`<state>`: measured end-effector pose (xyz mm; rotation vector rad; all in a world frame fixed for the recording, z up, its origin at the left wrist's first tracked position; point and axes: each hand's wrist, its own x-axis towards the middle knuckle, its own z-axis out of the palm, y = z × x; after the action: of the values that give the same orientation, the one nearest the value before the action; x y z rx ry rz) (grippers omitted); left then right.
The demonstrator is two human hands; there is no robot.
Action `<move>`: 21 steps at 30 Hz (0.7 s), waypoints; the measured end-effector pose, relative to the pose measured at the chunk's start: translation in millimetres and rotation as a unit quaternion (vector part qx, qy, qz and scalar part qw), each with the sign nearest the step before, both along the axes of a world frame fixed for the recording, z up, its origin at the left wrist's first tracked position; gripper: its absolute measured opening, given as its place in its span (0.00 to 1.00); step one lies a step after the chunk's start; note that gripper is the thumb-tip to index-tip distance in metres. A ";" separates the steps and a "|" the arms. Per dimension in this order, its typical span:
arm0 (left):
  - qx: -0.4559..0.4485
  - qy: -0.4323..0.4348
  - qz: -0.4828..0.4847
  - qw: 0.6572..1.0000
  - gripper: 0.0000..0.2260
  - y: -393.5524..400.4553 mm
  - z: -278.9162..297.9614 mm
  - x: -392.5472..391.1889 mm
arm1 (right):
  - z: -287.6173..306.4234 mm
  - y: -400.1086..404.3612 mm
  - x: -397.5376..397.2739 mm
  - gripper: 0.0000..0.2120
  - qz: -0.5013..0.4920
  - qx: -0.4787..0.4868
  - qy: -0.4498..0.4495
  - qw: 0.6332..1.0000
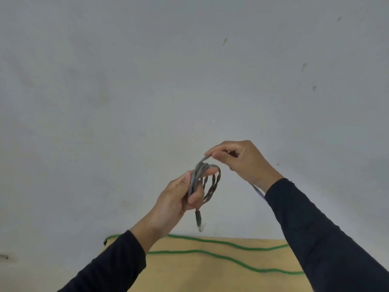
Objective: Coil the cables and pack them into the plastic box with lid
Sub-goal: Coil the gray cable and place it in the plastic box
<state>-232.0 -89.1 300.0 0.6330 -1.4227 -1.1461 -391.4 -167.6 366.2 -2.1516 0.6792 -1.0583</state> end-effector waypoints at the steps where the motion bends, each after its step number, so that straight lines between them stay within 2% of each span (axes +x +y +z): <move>1: 0.001 0.027 -0.012 1.000 0.23 -2.0 5.1 0.3 | -4.2 -1.7 1.3 0.08 -0.007 0.008 -0.012 1.000; 5: -0.008 0.116 -0.017 0.993 0.22 -9.8 28.7 -0.8 | -24.4 -6.2 15.2 0.12 -0.025 0.034 -0.043 0.998; 8: -0.034 0.222 -0.015 0.974 0.21 -13.7 52.7 3.9 | -44.8 -3.1 22.2 0.13 -0.060 0.020 0.035 0.997; 10: -0.047 0.244 0.029 0.968 0.20 -19.8 64.3 10.4 | -59.9 6.6 27.5 0.12 -0.045 0.032 0.071 0.996; 12: -0.052 0.186 0.131 0.972 0.19 -30.7 62.9 19.3 | -66.0 21.1 33.5 0.14 -0.014 0.020 0.101 0.995; 15: -0.048 0.004 0.281 0.959 0.18 -42.3 45.8 29.8 | -56.8 38.6 37.8 0.14 0.024 -0.054 0.182 0.982; 17: -0.047 -0.092 0.297 0.949 0.20 -41.5 28.5 33.7 | -43.9 36.7 34.5 0.11 0.019 -0.108 0.196 0.974; 19: -0.055 -0.184 0.259 0.947 0.22 -34.0 7.7 29.7 | -26.4 29.9 26.5 0.08 0.000 -0.144 0.198 0.970; 21: -0.046 -0.239 0.212 0.946 0.21 -23.7 -8.3 17.3 | -8.6 23.1 17.0 0.04 -0.003 -0.131 0.192 0.973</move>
<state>-214.7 -112.7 291.8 1.1412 -1.6242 -0.5997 -374.4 -144.5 357.7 -2.6228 0.7524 -0.7740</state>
